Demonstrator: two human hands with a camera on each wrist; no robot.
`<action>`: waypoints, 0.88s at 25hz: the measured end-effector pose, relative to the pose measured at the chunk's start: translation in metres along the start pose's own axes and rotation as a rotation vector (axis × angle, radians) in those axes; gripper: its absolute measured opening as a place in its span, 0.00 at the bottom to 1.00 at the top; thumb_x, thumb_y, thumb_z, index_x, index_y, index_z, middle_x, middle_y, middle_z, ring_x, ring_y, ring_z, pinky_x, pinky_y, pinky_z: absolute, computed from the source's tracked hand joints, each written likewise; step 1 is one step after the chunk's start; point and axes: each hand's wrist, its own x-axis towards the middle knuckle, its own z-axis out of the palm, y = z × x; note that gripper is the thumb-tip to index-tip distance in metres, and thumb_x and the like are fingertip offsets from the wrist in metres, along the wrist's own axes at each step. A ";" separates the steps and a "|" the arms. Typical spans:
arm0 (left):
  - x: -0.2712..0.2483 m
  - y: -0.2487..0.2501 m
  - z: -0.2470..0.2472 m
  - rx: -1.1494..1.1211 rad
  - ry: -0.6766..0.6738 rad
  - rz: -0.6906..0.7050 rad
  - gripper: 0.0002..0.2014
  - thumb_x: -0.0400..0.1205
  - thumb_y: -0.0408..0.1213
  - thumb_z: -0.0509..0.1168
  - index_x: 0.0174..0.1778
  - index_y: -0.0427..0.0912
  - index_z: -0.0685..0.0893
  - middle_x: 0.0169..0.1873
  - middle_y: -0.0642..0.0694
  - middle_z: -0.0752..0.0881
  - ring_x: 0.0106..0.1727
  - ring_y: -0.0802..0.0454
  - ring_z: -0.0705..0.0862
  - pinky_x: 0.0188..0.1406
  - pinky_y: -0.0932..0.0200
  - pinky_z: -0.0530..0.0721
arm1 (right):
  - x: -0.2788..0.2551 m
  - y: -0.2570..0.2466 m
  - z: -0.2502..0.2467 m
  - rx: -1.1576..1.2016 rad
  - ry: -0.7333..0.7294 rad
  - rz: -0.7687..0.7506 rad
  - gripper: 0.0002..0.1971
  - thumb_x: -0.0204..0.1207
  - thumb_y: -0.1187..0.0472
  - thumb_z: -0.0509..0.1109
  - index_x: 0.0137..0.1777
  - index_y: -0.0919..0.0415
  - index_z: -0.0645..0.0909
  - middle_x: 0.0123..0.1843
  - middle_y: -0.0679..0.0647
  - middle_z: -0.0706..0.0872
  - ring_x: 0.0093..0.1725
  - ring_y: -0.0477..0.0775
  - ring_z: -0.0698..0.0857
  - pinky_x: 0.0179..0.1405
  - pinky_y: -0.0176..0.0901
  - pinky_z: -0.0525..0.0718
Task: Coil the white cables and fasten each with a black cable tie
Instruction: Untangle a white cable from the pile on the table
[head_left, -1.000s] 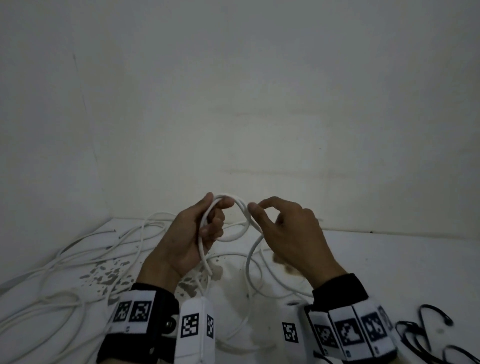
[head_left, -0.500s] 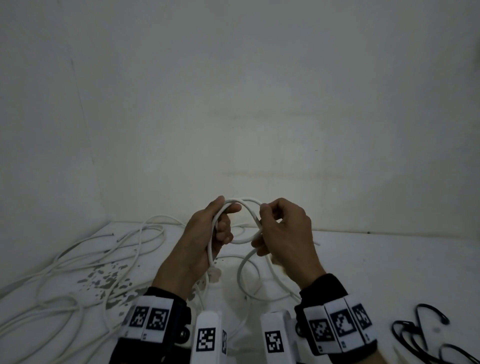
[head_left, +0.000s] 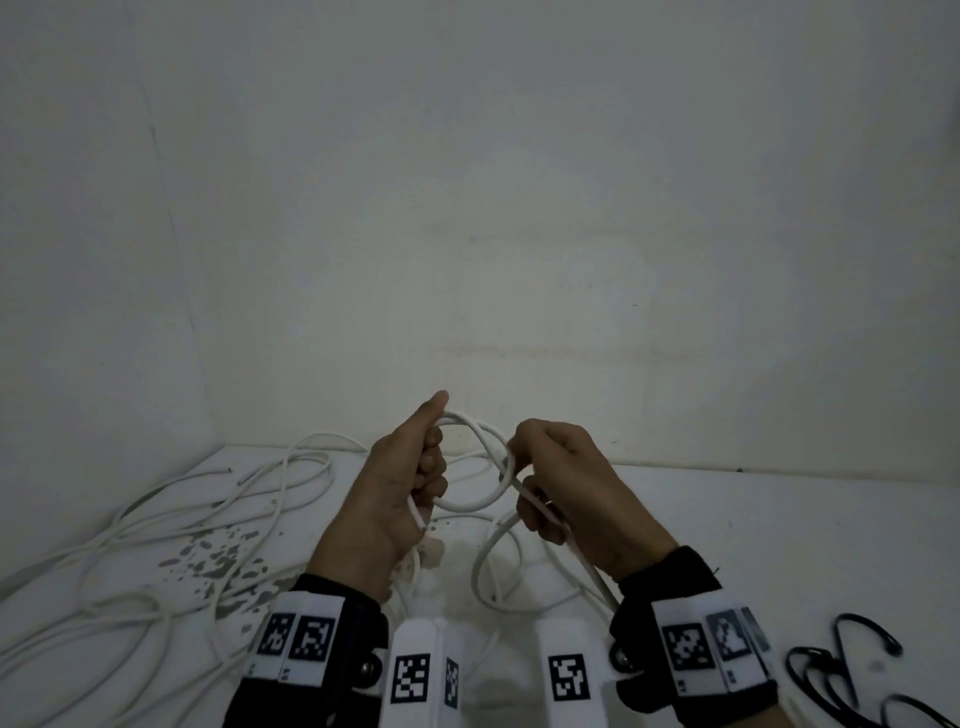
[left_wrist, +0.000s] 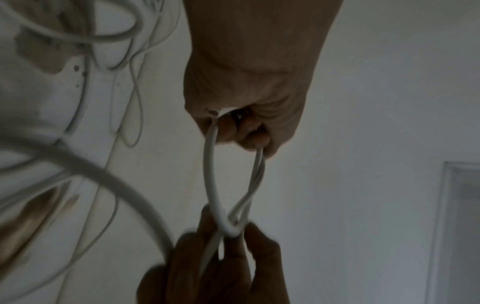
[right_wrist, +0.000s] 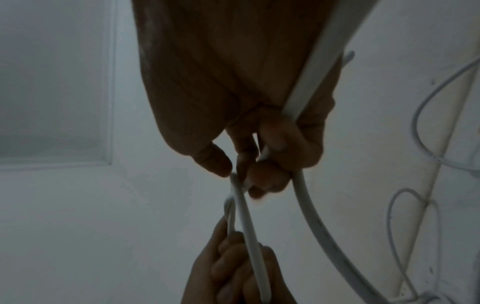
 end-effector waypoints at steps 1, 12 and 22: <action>-0.002 0.003 -0.002 0.080 -0.045 -0.008 0.23 0.79 0.55 0.69 0.26 0.47 0.70 0.16 0.52 0.63 0.14 0.58 0.58 0.12 0.65 0.57 | -0.001 -0.001 -0.003 0.013 -0.061 0.033 0.18 0.85 0.53 0.58 0.42 0.67 0.78 0.29 0.60 0.79 0.20 0.54 0.72 0.19 0.38 0.64; -0.019 -0.004 0.004 0.110 -0.398 -0.202 0.24 0.82 0.57 0.62 0.26 0.45 0.73 0.11 0.53 0.59 0.12 0.60 0.57 0.10 0.68 0.59 | 0.009 0.005 -0.007 0.270 0.039 0.112 0.19 0.85 0.49 0.65 0.34 0.57 0.77 0.21 0.48 0.69 0.16 0.45 0.59 0.16 0.34 0.54; 0.008 0.027 -0.041 -0.605 -0.197 -0.034 0.20 0.89 0.44 0.51 0.30 0.47 0.69 0.17 0.55 0.67 0.13 0.60 0.61 0.15 0.65 0.59 | -0.008 0.016 -0.039 -0.073 -0.309 0.099 0.12 0.85 0.55 0.67 0.61 0.61 0.84 0.29 0.58 0.80 0.23 0.57 0.79 0.28 0.42 0.81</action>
